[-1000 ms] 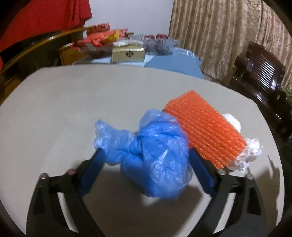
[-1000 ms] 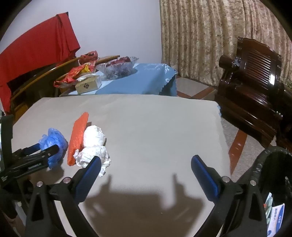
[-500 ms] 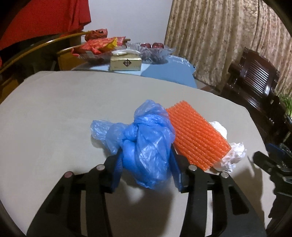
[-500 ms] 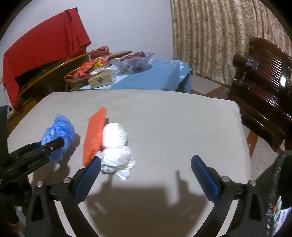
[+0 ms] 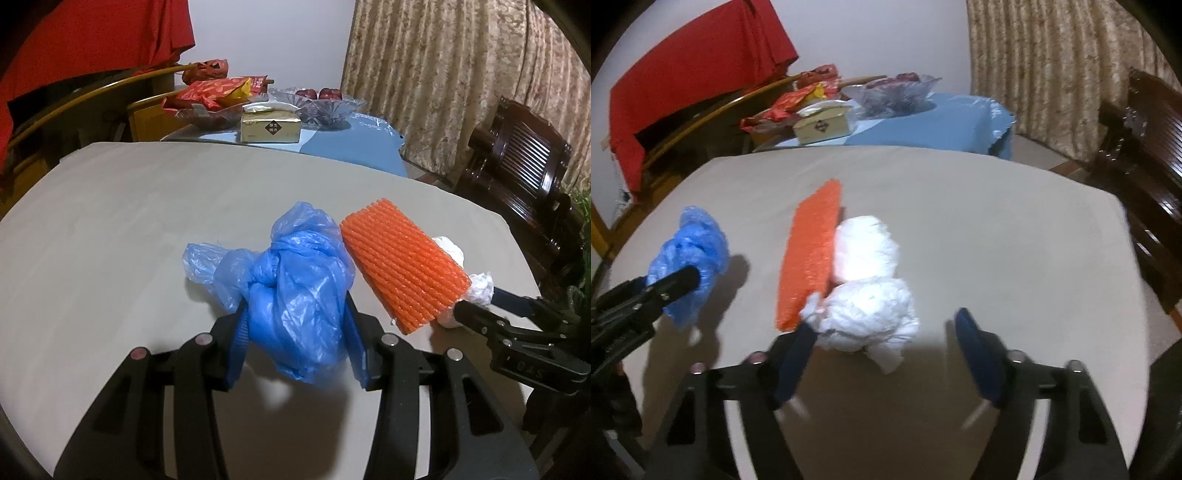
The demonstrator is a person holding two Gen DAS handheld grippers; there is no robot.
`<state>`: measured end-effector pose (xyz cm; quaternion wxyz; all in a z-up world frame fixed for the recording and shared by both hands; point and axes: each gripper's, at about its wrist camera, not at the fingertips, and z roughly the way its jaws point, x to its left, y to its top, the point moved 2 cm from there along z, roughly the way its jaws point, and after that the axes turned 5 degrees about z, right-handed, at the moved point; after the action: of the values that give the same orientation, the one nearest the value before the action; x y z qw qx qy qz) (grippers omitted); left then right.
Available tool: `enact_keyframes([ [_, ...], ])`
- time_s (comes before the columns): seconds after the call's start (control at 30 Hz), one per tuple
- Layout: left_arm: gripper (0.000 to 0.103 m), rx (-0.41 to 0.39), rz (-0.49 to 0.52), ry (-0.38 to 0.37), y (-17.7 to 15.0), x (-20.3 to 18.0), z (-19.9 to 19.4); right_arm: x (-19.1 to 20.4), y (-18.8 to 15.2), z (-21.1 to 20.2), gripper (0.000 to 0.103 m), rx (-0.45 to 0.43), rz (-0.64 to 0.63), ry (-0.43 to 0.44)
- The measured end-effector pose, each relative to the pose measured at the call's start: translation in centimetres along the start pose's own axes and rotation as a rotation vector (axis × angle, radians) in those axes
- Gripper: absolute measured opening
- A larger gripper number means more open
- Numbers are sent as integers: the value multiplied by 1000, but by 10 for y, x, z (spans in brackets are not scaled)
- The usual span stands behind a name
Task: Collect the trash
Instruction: 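Grasp the white crumpled tissue with the right gripper, then carry the blue bag and white tissue over the bin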
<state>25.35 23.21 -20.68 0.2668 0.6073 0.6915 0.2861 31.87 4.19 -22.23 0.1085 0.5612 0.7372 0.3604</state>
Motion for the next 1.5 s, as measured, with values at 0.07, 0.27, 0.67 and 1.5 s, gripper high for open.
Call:
enact_keyframes([
  [0.07,44,-3,5,-1,1,-2,-1,5,0,-3,38,9,-20,40],
  [0.27,44,-18,19,-11,5,-11,-10,3,-1,-28,32,-14,-8,61],
  [0.67,44,-64,65,-48,14,-52,-46,-24,1,-98,32,-105,42,-3],
  [1.5,44,-127,152,-146,2,-138,-138,-56,-19,-216,32,-226,80,-101],
])
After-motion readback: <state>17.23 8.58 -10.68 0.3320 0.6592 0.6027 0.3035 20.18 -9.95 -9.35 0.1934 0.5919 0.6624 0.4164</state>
